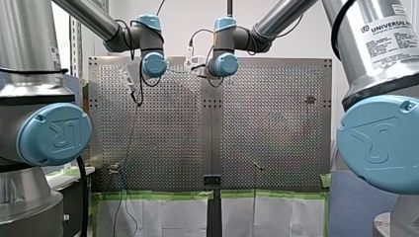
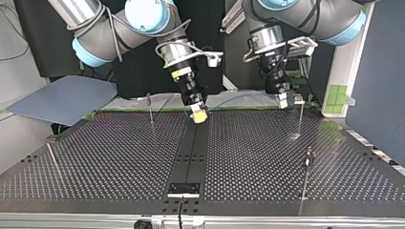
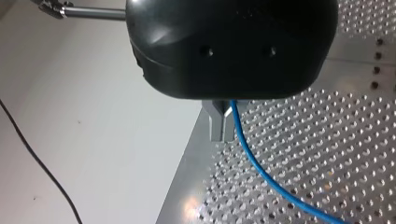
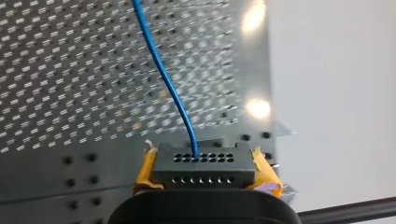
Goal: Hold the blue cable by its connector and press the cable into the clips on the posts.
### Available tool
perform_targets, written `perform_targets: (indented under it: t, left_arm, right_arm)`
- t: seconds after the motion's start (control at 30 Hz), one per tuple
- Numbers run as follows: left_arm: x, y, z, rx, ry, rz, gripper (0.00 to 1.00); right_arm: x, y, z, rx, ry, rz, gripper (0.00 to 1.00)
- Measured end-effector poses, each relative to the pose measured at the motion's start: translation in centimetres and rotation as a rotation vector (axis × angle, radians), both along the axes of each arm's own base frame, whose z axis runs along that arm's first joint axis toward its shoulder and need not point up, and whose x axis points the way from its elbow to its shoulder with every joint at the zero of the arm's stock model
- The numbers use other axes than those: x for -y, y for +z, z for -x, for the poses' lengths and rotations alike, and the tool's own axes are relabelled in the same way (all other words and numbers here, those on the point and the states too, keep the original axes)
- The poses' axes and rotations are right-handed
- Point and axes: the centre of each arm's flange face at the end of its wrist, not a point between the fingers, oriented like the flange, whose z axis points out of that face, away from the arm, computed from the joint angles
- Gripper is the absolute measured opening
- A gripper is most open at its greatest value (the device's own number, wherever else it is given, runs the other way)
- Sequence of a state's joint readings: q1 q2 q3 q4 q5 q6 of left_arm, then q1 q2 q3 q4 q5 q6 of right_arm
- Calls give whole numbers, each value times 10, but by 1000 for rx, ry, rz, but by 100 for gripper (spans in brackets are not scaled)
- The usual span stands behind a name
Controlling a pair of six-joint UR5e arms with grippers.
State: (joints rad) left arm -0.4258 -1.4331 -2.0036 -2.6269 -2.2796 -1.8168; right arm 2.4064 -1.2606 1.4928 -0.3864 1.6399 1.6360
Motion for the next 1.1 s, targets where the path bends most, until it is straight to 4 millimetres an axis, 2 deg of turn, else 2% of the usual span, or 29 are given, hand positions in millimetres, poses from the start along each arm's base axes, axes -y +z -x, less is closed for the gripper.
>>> perform_targets:
  t: [0.27,0.43,0.7,0.9,1.1]
  left_arm:
    - [-21,13,-6,-24,30,-38,0]
    - [-35,13,-13,-57,31,-60,0]
    - [-53,18,-40,-63,31,-64,0]
    - [-68,39,-58,-23,38,-44,0]
    - [-86,59,-70,-4,74,-39,0]
  right_arm:
    - [2,32,-12,69,31,21,1]
    - [6,45,-20,103,40,29,1]
    - [13,41,-43,104,62,27,1]
    - [18,34,-60,92,75,17,1]
    - [22,45,-67,108,79,30,1]
